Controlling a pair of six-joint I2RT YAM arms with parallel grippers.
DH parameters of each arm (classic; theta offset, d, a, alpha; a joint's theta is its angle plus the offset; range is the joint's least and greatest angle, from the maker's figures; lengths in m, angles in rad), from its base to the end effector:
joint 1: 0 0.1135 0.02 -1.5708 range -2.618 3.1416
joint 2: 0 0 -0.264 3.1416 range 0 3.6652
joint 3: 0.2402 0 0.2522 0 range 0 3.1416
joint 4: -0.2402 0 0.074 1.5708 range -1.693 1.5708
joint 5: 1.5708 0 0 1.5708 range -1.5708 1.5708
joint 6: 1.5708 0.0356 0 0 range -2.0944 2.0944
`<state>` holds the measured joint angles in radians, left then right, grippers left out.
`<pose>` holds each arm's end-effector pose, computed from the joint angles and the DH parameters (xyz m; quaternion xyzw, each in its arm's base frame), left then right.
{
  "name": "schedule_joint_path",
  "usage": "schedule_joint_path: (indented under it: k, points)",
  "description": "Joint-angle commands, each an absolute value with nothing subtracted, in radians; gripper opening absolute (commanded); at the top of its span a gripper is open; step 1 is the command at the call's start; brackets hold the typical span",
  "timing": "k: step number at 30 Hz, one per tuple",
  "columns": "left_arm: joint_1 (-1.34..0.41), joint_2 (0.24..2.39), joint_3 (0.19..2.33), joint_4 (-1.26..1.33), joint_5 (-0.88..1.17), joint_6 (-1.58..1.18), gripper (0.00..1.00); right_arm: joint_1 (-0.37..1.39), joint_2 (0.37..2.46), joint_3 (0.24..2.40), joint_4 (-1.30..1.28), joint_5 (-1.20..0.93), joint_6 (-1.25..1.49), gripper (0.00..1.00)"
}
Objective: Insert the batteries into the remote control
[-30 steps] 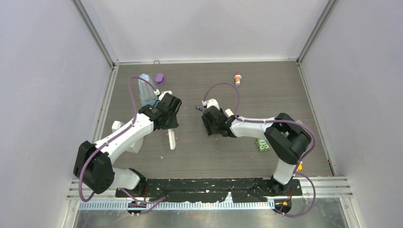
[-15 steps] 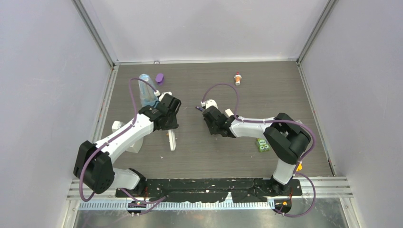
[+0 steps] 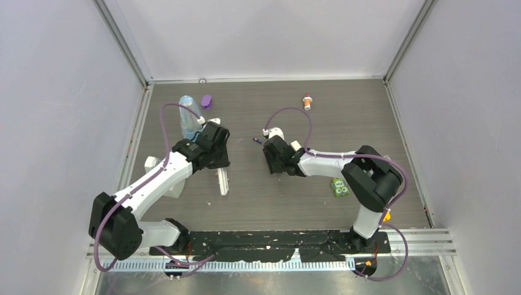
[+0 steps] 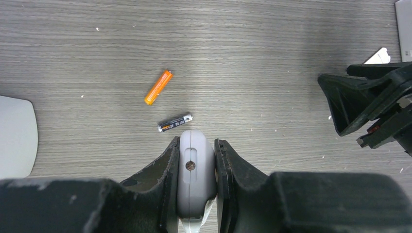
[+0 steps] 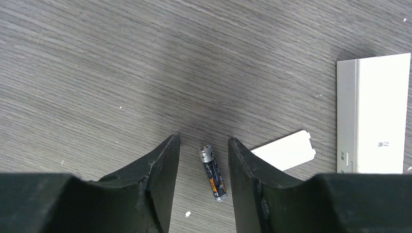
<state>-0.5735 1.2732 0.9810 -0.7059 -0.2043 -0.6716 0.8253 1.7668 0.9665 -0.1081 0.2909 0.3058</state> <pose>0.2168 -0.1314 0.2613 -0.0755 0.9517 -0.0844 0.2853 0.2460 0.2514 0.1532 -0.1948 0.9164 0.0567 0.3451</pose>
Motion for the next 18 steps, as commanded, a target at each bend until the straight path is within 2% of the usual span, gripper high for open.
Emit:
schedule_joint_path:
  k: [1, 14, 17, 18]
  points:
    - [-0.567, 1.235, 0.986, -0.665, -0.173, -0.655, 0.0, 0.817, 1.75, 0.956, -0.195, 0.209, 0.286, 0.47]
    - [-0.566, 1.213, 0.975, -0.651, -0.119, -0.657, 0.0, 0.813, 1.766, 0.961, -0.227, 0.177, 0.291, 0.2]
    - [-0.566, 1.204, 0.973, -0.647, -0.105, -0.657, 0.0, 0.813, 1.758, 0.957, -0.226, 0.182, 0.287, 0.23]
    - [-0.566, 1.201, 0.973, -0.647, -0.101, -0.657, 0.0, 0.813, 1.756, 0.954, -0.226, 0.184, 0.286, 0.33]
